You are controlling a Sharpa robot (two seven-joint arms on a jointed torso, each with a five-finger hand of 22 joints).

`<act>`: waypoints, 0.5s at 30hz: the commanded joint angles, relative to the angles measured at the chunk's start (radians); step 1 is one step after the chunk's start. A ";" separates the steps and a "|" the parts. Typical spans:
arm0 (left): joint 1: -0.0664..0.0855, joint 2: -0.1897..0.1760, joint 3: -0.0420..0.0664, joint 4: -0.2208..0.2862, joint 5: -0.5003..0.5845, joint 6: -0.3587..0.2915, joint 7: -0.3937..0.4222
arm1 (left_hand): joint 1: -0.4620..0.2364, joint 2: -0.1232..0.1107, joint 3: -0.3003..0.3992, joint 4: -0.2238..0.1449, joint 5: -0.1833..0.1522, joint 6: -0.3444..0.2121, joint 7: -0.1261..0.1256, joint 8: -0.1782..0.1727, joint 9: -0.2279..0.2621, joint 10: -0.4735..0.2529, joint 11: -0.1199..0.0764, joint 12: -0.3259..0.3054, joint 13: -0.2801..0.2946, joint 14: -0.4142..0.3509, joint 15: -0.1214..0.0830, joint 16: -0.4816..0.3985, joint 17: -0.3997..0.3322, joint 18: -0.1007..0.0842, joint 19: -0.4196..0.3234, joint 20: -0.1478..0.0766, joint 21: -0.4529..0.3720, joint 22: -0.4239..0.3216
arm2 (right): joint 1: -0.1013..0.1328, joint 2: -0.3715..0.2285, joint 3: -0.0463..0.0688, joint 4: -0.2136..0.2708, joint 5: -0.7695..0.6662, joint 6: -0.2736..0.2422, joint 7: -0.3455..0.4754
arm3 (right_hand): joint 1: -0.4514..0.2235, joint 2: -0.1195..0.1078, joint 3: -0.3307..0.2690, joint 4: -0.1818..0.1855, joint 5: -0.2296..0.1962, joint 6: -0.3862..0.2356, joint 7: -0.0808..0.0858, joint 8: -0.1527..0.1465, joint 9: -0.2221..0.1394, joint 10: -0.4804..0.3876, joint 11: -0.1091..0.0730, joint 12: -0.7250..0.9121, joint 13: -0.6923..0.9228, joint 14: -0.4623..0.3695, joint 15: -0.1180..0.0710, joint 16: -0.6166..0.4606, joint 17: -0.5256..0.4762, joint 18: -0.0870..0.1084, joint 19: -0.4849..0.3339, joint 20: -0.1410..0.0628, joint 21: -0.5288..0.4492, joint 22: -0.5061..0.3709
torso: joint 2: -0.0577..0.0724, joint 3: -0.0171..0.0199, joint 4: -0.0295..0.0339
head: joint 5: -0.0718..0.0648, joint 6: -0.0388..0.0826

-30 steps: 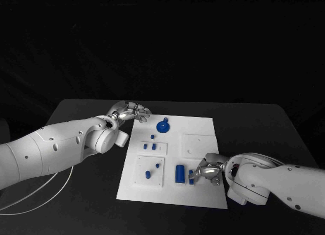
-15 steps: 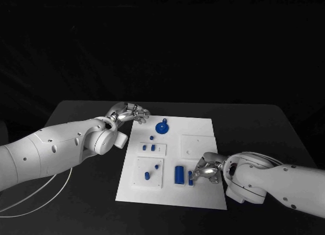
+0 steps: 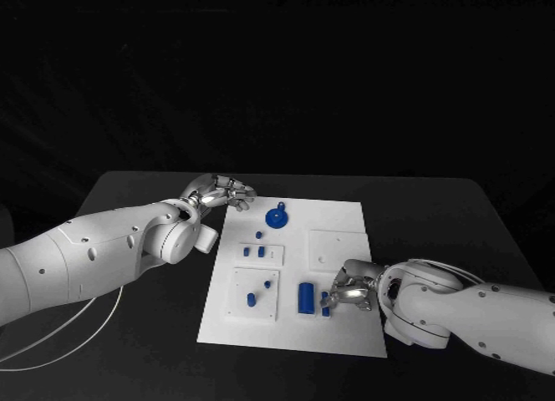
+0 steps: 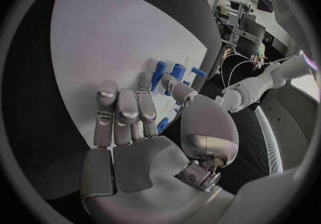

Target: Assemble the parts on the task board

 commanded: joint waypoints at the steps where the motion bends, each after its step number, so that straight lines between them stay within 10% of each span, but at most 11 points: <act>1: 0.001 0.001 0.001 0.002 0.005 0.012 0.007 | 0.000 0.009 -0.004 0.001 -0.001 -0.004 -0.004 0.005 -0.001 0.008 0.001 -0.004 -0.001 0.009 0.000 -0.006 0.001 0.007 0.002 0.006 -0.003 0.002 | -0.007 -0.002 -0.005 -0.004 -0.041 0.037 -0.022 | 0.002 0.012 -0.001 -0.010 -0.004 -0.002 0.003 -0.005 -0.003 0.004 -0.001 0.003 0.053 -0.001 -0.006 -0.004 0.001 0.040 -0.001 -0.001 -0.001 0.014 | 0.000 -0.0002 -0.0002 | 0.001 0.000; 15: 0.001 -0.001 0.001 0.003 0.005 0.013 0.007 | 0.000 0.009 -0.004 0.000 -0.001 -0.004 -0.005 0.005 -0.001 0.008 0.001 -0.004 -0.002 0.009 0.000 -0.007 0.002 0.007 0.002 0.006 -0.004 0.002 | -0.024 0.002 -0.005 -0.012 -0.087 0.041 -0.023 | 0.020 0.001 -0.019 -0.051 -0.004 -0.002 0.003 -0.006 -0.002 0.005 -0.001 0.003 0.052 0.000 -0.005 -0.004 0.001 0.040 -0.002 0.001 0.000 0.014 | 0.000 -0.0003 0.0000 | 0.000 -0.003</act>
